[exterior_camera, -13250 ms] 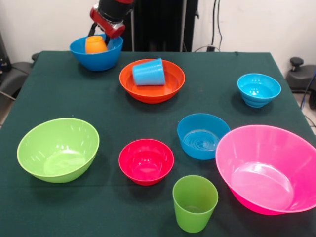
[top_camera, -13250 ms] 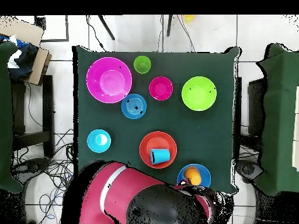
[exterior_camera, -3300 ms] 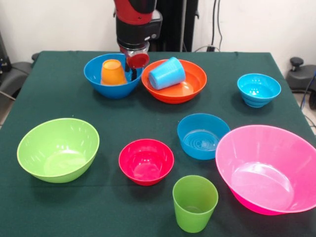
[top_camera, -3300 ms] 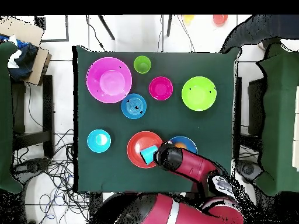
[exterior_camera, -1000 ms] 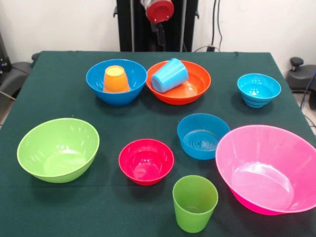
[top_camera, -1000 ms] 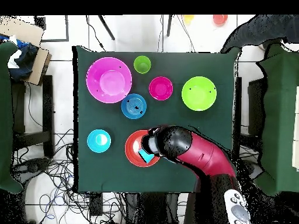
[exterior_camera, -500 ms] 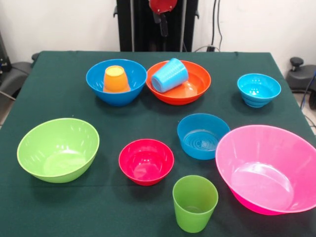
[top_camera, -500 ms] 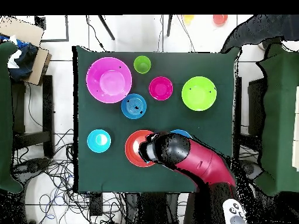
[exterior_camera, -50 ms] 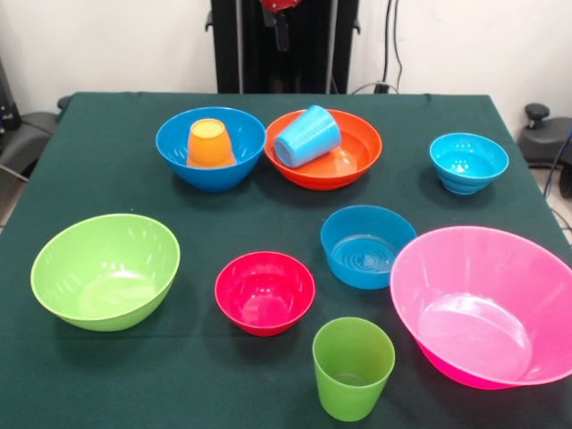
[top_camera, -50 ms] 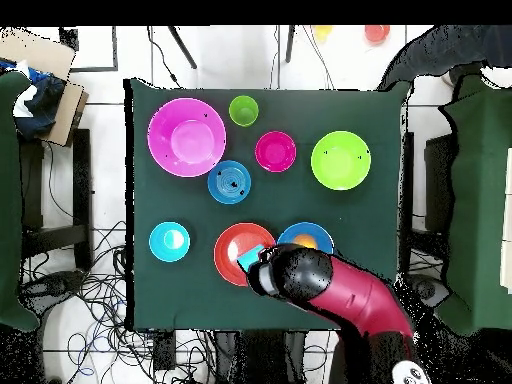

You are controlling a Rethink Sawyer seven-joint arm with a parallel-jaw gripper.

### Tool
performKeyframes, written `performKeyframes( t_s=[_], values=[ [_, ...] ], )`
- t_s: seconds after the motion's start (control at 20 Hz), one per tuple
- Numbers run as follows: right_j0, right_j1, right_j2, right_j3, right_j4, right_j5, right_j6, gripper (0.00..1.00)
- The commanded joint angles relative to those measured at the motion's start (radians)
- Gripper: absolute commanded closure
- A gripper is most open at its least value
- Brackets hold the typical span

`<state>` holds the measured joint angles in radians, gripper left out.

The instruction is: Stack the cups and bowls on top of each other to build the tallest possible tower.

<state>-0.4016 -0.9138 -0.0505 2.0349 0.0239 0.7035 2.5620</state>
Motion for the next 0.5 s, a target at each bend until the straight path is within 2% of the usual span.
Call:
performKeyframes(
  t_s=[0.05,0.5],
  values=[
    [-0.04,-0.006,0.085,0.054,-0.101,0.065,-0.188,0.0],
    [-0.073,-0.006,0.109,0.053,-0.147,0.058,-0.191,0.0]
  ],
)
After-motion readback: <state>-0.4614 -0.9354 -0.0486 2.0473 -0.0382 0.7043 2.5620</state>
